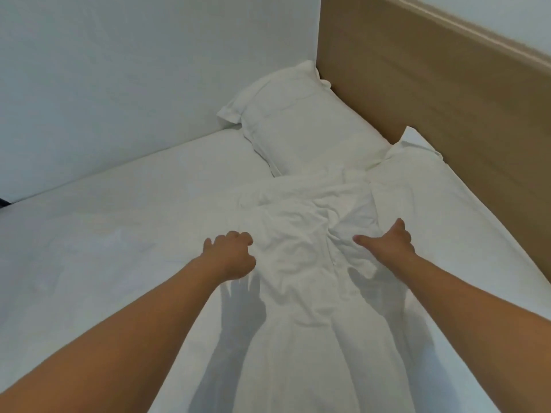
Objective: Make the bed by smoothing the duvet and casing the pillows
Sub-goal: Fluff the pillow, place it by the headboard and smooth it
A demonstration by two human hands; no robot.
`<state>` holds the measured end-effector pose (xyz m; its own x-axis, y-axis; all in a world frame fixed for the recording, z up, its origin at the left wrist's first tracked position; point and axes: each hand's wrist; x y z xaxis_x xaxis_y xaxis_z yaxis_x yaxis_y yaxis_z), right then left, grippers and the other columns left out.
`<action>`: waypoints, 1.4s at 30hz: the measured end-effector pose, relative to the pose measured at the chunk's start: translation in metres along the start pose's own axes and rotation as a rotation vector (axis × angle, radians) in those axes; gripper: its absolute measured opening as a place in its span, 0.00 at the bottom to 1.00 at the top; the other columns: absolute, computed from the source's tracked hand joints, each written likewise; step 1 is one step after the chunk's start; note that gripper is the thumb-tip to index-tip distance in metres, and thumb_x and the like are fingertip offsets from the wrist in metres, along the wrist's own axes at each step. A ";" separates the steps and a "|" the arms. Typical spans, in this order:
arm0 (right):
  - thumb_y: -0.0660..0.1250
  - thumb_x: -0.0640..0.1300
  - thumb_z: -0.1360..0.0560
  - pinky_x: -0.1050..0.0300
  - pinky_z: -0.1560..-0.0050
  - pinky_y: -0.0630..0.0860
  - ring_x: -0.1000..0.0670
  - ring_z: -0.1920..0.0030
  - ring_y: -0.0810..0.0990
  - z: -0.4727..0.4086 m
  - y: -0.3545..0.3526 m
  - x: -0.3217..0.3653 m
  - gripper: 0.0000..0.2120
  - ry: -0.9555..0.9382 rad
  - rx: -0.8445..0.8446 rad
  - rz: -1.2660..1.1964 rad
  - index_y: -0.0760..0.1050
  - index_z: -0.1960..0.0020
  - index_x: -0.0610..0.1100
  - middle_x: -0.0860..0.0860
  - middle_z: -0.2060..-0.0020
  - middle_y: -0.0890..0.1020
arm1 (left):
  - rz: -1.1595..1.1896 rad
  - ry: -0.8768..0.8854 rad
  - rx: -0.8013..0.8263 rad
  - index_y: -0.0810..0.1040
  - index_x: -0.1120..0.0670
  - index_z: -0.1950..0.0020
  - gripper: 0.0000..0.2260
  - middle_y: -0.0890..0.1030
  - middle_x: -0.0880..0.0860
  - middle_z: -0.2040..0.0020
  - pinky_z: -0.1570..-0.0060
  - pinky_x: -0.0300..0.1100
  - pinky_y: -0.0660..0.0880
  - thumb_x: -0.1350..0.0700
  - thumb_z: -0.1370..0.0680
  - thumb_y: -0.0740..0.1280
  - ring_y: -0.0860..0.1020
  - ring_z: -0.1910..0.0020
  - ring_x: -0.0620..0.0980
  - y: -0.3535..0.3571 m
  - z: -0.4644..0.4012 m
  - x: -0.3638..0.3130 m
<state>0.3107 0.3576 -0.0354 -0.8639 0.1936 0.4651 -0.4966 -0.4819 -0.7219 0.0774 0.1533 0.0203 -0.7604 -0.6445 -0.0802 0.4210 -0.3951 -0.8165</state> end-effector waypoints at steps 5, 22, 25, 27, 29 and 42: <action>0.76 0.65 0.39 0.41 0.32 0.65 0.38 0.31 0.67 -0.052 0.038 0.010 0.56 -0.035 -0.045 0.056 0.51 0.24 0.43 0.43 0.29 0.66 | 0.125 0.023 -0.148 0.64 0.51 0.26 0.23 0.68 0.55 0.29 0.33 0.52 0.65 0.54 0.22 0.60 0.68 0.32 0.58 0.035 -0.112 -0.011; 0.62 0.47 0.25 0.53 0.60 0.71 0.44 0.55 0.77 -0.108 0.028 -0.022 0.07 -0.385 -0.307 -0.032 0.73 0.56 0.43 0.46 0.55 0.80 | -0.067 0.169 0.052 0.74 0.43 0.35 0.30 0.79 0.46 0.38 0.30 0.54 0.63 0.35 0.35 0.69 0.76 0.38 0.51 0.087 -0.217 -0.082; 0.63 0.42 0.24 0.58 0.66 0.68 0.48 0.61 0.77 -0.083 0.037 0.004 0.06 -0.469 -0.175 -0.248 0.71 0.58 0.40 0.48 0.62 0.79 | 0.063 0.125 -0.069 0.79 0.46 0.51 0.13 0.83 0.47 0.52 0.54 0.43 0.75 0.46 0.33 0.67 0.80 0.53 0.51 0.076 -0.172 -0.055; 0.67 0.44 0.25 0.58 0.62 0.71 0.50 0.59 0.79 -0.081 0.031 0.029 0.06 -0.497 -0.077 -0.390 0.74 0.54 0.41 0.48 0.60 0.81 | 0.013 0.062 -0.336 0.77 0.49 0.58 0.07 0.82 0.49 0.59 0.58 0.43 0.70 0.49 0.33 0.66 0.80 0.58 0.54 0.037 -0.162 -0.038; 0.68 0.46 0.25 0.58 0.57 0.74 0.51 0.54 0.79 -0.097 0.031 0.056 0.09 -0.476 -0.020 -0.467 0.74 0.47 0.43 0.50 0.55 0.81 | -0.110 0.006 -0.599 0.73 0.50 0.61 0.05 0.81 0.51 0.62 0.54 0.46 0.66 0.50 0.32 0.65 0.77 0.62 0.56 -0.003 -0.175 -0.025; 0.49 0.68 0.24 0.27 0.30 0.49 0.41 0.23 0.52 -0.028 0.176 -0.083 0.34 -0.797 -0.138 0.706 0.57 0.23 0.53 0.46 0.22 0.52 | 0.063 -0.154 -0.284 0.39 0.36 0.23 0.31 0.43 0.49 0.20 0.33 0.73 0.37 0.30 0.25 0.38 0.39 0.22 0.52 0.185 -0.070 0.032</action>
<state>0.2923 0.2810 -0.2157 -0.6802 -0.7281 0.0844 0.0453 -0.1567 -0.9866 0.0962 0.1052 -0.1736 -0.6444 -0.7618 -0.0663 0.2942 -0.1669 -0.9411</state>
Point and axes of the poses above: each hand's wrist, its own z-axis away from the middle knuckle, its own y-axis out of the palm, x = y × z
